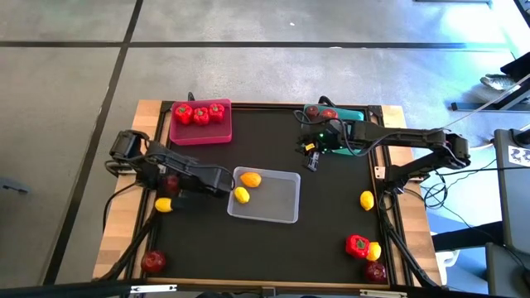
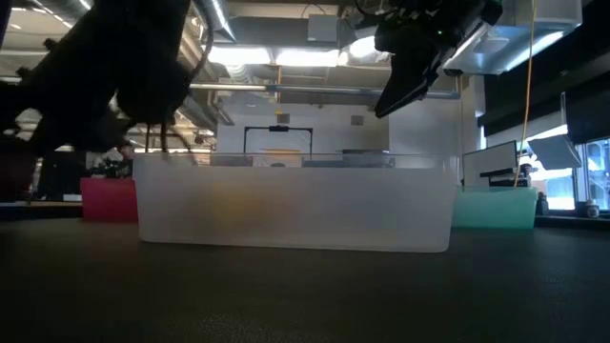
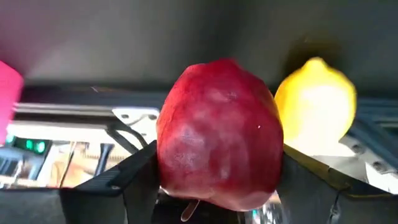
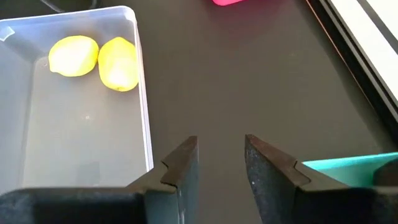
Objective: Sort produce into baskets
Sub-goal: Put the apple into the blue bin
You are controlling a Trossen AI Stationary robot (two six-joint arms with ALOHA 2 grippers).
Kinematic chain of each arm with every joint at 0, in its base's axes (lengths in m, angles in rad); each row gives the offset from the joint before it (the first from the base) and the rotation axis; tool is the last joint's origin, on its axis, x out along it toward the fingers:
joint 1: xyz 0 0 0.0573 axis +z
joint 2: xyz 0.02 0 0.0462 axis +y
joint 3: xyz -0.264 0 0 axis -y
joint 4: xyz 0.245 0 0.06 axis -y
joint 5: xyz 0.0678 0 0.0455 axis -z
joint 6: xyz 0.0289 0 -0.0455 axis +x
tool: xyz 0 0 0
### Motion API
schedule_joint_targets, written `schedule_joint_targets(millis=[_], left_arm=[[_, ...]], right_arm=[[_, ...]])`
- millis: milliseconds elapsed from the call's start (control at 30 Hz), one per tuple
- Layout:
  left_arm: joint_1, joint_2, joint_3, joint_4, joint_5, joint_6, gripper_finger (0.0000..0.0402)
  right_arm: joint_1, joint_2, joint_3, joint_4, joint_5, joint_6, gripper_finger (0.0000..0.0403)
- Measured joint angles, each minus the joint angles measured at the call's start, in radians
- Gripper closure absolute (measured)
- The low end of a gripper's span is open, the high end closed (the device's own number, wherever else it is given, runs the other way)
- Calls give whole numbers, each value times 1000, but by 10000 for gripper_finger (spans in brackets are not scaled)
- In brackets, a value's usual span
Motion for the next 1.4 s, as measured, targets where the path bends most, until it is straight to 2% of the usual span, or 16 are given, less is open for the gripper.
schedule_joint_targets(millis=[233, 567, 900, 1100, 1267, 1400], left_arm=[[25, -39, 125, -1, -58, -40, 140], [56, -99, 296, 15, -197, -76, 140], [65, -223, 341, 235, -316, -130, 135], [66, -253, 341, 359, -341, -113, 135], [68, -253, 341, 495, -360, -59, 134], [83, -253, 340, 632, -368, -7, 134]], right_arm=[[0, -48, 0, -52, 0, 26, 272], [0, -62, 0, -56, 0, 27, 272], [0, -62, 0, 1, 0, 28, 272], [0, -57, 0, 78, -1, 53, 272], [0, -29, 0, 178, -90, 64, 267], [0, 26, 0, 256, -171, 88, 235]])
